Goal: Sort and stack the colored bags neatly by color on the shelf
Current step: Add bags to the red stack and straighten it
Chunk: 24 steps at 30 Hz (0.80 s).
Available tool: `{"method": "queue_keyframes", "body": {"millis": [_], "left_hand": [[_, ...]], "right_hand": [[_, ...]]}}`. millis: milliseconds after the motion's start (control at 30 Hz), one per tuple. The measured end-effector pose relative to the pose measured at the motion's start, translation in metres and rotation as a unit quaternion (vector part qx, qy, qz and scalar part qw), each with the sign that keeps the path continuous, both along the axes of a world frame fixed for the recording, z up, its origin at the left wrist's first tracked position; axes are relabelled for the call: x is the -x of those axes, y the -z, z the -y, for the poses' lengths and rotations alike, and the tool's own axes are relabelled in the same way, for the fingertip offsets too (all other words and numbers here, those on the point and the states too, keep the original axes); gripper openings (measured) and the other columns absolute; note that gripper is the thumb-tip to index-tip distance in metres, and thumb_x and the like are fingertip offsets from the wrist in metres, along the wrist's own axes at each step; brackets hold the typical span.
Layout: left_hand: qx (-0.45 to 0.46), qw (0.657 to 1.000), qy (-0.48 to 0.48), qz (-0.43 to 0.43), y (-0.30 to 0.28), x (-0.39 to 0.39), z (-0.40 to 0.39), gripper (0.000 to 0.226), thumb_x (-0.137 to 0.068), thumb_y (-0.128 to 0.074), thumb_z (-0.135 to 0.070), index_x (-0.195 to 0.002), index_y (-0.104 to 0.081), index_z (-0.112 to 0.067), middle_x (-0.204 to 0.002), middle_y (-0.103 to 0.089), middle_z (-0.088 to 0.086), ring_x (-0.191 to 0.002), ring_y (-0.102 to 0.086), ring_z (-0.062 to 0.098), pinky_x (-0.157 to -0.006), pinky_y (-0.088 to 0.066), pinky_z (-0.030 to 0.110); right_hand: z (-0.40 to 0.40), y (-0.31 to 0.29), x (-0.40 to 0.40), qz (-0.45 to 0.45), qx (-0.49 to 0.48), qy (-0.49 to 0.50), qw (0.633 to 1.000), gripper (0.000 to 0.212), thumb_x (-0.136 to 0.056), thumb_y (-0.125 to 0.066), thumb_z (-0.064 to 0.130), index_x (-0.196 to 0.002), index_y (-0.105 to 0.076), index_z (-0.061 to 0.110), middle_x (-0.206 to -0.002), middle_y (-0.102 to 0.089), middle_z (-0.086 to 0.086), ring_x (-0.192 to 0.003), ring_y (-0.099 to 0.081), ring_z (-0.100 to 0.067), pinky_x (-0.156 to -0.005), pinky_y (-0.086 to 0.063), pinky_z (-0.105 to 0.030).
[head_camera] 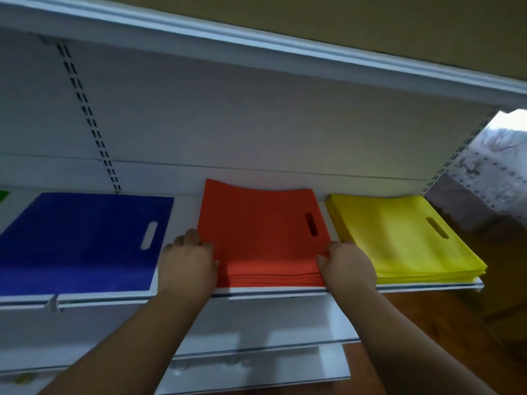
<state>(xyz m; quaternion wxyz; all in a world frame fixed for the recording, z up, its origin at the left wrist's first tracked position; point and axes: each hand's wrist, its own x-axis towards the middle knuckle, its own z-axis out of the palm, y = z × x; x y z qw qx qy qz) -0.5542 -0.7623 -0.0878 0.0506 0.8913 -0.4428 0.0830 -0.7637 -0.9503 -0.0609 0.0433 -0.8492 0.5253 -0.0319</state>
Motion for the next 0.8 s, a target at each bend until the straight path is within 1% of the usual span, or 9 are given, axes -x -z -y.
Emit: {"method": "queue_keyframes", "body": {"millis": [100, 233, 400, 467, 533, 600, 633, 700, 800], "left_hand": [[0.028, 1.0, -0.001, -0.001, -0.005, -0.001, -0.008, 0.028, -0.062, -0.087, -0.031, -0.074, -0.071, -0.012, -0.076, -0.056, 0.012, -0.06, -0.056, 0.032, -0.053, -0.045, 0.035], [0.099, 0.995, 0.012, -0.024, -0.013, 0.0, -0.044, 0.03, -0.069, -0.084, -0.028, -0.092, -0.074, -0.012, -0.078, -0.059, 0.009, -0.062, -0.059, 0.031, -0.053, -0.051, 0.037], [0.157, 0.985, -0.045, -0.046, -0.014, -0.023, -0.142, 0.047, -0.069, -0.085, -0.025, -0.112, -0.07, -0.014, -0.084, -0.062, 0.006, -0.069, -0.063, 0.03, -0.058, -0.053, 0.038], [0.172, 0.976, -0.099, -0.087, -0.014, -0.036, -0.199, 0.054, -0.08, -0.075, -0.031, -0.131, -0.057, -0.023, -0.094, -0.06, 0.002, -0.079, -0.062, 0.028, -0.063, -0.053, 0.037], [0.179, 0.967, -0.145, -0.11, -0.015, -0.049, -0.262, 0.066, -0.088, -0.065, -0.04, -0.147, -0.036, -0.034, -0.099, -0.058, -0.003, -0.083, -0.061, 0.022, -0.065, -0.053, 0.036], [0.185, 0.959, -0.187, -0.106, -0.016, -0.063, -0.325, 0.077, -0.09, -0.06, -0.045, -0.153, -0.016, -0.038, -0.099, -0.057, -0.007, -0.08, -0.059, 0.015, -0.064, -0.052, 0.033], [0.186, 0.955, -0.208, -0.103, -0.017, -0.07, -0.353, 0.078, -0.091, -0.059, -0.046, -0.153, -0.013, -0.039, -0.099, -0.057, -0.008, -0.079, -0.059, 0.013, -0.062, -0.051, 0.03], [0.192, 0.945, -0.25, -0.091, -0.018, -0.085, -0.418, 0.073, -0.09, -0.06, -0.045, -0.152, -0.021, -0.037, -0.101, -0.06, -0.008, -0.082, -0.06, 0.013, -0.062, -0.05, 0.03], [0.173, 0.935, -0.301, -0.08, -0.023, -0.097, -0.482, 0.062, -0.089, -0.061, -0.042, -0.146, -0.038, -0.036, -0.104, -0.06, -0.007, -0.087, -0.061, 0.015, -0.065, -0.051, 0.032]], "right_hand": [[-0.013, -0.011, -0.012, 0.042, 0.008, -0.06, 0.997, 0.029, -0.094, -0.054, 0.04, -0.109, -0.067, 0.02, -0.112, -0.06, -0.006, -0.098, -0.061, -0.027, -0.072, -0.041, -0.03], [-0.046, -0.03, -0.05, 0.128, 0.006, -0.159, 0.979, 0.038, -0.091, -0.06, 0.038, -0.126, -0.063, 0.025, -0.124, -0.06, -0.005, -0.107, -0.062, -0.026, -0.087, -0.048, -0.033], [-0.135, -0.05, -0.131, 0.215, -0.022, -0.297, 0.93, 0.048, -0.091, -0.062, 0.034, -0.137, -0.054, 0.025, -0.108, -0.061, -0.003, -0.096, -0.059, -0.021, -0.08, -0.045, -0.031], [-0.186, -0.054, -0.162, 0.244, -0.046, -0.345, 0.905, 0.055, -0.093, -0.059, 0.031, -0.146, -0.042, 0.031, -0.104, -0.053, 0.004, -0.085, -0.051, -0.013, -0.074, -0.041, -0.028], [-0.241, -0.056, -0.193, 0.269, -0.059, -0.39, 0.879, 0.059, -0.096, -0.056, 0.03, -0.149, -0.032, 0.038, -0.108, -0.046, 0.008, -0.077, -0.048, -0.01, -0.075, -0.043, -0.029], [-0.298, -0.057, -0.223, 0.28, -0.06, -0.43, 0.856, 0.059, -0.096, -0.055, 0.031, -0.149, -0.031, 0.042, -0.12, -0.041, 0.009, -0.07, -0.05, -0.011, -0.072, -0.05, -0.032], [-0.325, -0.058, -0.238, 0.286, -0.063, -0.449, 0.844, 0.057, -0.096, -0.055, 0.031, -0.148, -0.033, 0.042, -0.125, -0.038, 0.009, -0.068, -0.051, -0.011, -0.068, -0.051, -0.032], [-0.384, -0.057, -0.272, 0.302, -0.075, -0.484, 0.818, 0.057, -0.095, -0.056, 0.031, -0.148, -0.036, 0.037, -0.13, -0.035, 0.008, -0.067, -0.052, -0.012, -0.065, -0.05, -0.032], [-0.447, -0.06, -0.306, 0.317, -0.097, -0.515, 0.79, 0.062, -0.094, -0.057, 0.035, -0.15, -0.031, 0.034, -0.131, -0.037, 0.008, -0.075, -0.056, -0.016, -0.068, -0.051, -0.036]]}}
